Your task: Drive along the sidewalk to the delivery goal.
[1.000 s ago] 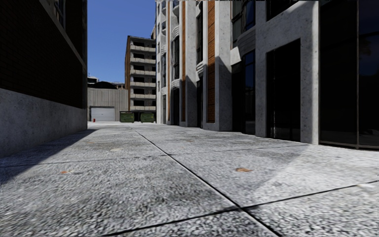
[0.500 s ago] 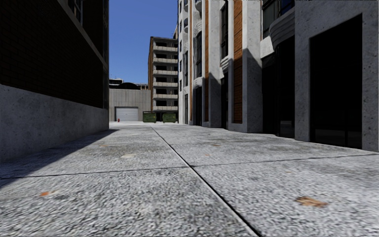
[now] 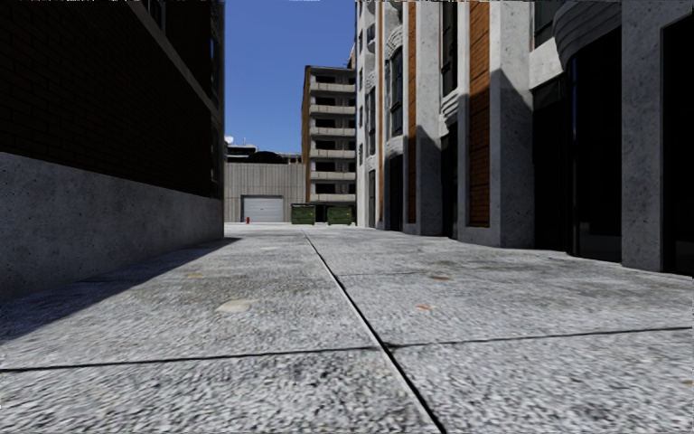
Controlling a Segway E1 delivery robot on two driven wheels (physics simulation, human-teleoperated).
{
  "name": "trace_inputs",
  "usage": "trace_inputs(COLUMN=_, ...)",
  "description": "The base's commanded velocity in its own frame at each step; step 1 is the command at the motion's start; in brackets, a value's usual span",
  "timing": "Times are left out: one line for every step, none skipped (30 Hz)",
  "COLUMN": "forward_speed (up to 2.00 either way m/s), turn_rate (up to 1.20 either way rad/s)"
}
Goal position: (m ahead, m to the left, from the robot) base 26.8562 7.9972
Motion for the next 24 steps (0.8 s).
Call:
trace_inputs(forward_speed=2.0, turn_rate=0.85)
trace_inputs(forward_speed=2.0, turn_rate=0.82)
trace_inputs(forward_speed=2.0, turn_rate=0.56)
trace_inputs(forward_speed=2.0, turn_rate=0.34)
trace_inputs(forward_speed=2.0, turn_rate=0.24)
trace_inputs(forward_speed=2.0, turn_rate=0.24)
trace_inputs(forward_speed=2.0, turn_rate=0.07)
trace_inputs(forward_speed=2.0, turn_rate=0.0)
trace_inputs(forward_speed=2.0, turn_rate=0.0)
trace_inputs(forward_speed=2.0, turn_rate=0.0)
trace_inputs(forward_speed=2.0, turn_rate=0.0)
trace_inputs(forward_speed=2.0, turn_rate=0.0)
trace_inputs(forward_speed=2.0, turn_rate=0.0)
trace_inputs(forward_speed=2.0, turn_rate=0.0)
trace_inputs(forward_speed=2.0, turn_rate=0.0)
trace_inputs(forward_speed=2.0, turn_rate=0.0)
trace_inputs(forward_speed=2.0, turn_rate=0.0)
trace_inputs(forward_speed=2.0, turn_rate=0.0)
trace_inputs(forward_speed=2.0, turn_rate=0.0)
trace_inputs(forward_speed=2.0, turn_rate=0.0)
trace_inputs(forward_speed=2.0, turn_rate=0.0)
trace_inputs(forward_speed=2.0, turn_rate=0.0)
trace_inputs(forward_speed=2.0, turn_rate=0.0)
trace_inputs(forward_speed=2.0, turn_rate=0.0)
